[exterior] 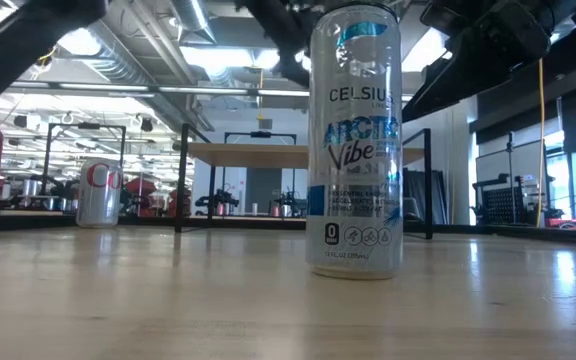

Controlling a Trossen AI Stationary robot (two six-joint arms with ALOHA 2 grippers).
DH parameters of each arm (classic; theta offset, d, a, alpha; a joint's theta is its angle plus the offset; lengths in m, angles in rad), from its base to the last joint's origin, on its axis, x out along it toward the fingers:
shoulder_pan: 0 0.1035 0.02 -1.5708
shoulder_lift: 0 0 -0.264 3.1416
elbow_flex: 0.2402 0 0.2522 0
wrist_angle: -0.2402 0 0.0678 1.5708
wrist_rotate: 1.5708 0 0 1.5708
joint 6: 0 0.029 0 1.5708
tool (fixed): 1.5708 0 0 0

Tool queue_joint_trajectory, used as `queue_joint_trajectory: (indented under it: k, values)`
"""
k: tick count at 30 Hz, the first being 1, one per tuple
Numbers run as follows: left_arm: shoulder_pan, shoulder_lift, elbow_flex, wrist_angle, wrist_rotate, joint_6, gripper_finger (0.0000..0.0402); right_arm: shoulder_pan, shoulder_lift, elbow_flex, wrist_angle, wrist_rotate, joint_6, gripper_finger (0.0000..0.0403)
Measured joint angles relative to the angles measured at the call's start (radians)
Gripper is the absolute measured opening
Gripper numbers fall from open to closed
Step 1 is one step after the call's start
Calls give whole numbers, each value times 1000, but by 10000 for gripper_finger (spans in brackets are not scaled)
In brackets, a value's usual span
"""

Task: Place canned beverage on shelf
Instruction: Put the red-silver soda can on the shelf aligned with the other red-silver soda can

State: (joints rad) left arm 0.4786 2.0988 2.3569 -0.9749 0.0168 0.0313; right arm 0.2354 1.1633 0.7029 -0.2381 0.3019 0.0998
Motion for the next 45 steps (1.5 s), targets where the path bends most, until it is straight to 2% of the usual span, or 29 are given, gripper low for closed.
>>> queue_joint_trajectory:
  k: [6, 11, 16, 23, 29, 32, 38, 41, 45]
  values:
    - [-75, -118, -1, -189, 1, -5, 343, 0, 0, 0, 2, 0, 0, 340]
    - [-191, -216, -106, -192, -72, -48, 342, 0, 0, 0, 2, -1, 6, 340]
    - [-306, -380, -378, -55, -186, -69, 342, 1, 0, -6, 15, -18, 11, 340]
    - [-418, -646, -832, 203, -155, -171, 342, 0, 0, -26, 46, -25, 7, 340]
    - [-522, -802, -1085, 380, -157, -235, 342, 0, 0, -26, 74, -26, 0, 339]
    - [-556, -821, -1136, 421, -156, -242, 342, 0, 0, -26, 75, -26, 0, 340]
    - [-614, -813, -1151, 470, -159, -287, 342, 0, 0, -26, 77, -26, 0, 340]
    - [-629, -809, -1153, 422, -255, -332, 342, 0, 0, -26, 77, -26, -1, 339]
    - [-599, -816, -1139, 262, -465, -447, 342, 0, 0, -26, 77, -26, -3, 340]
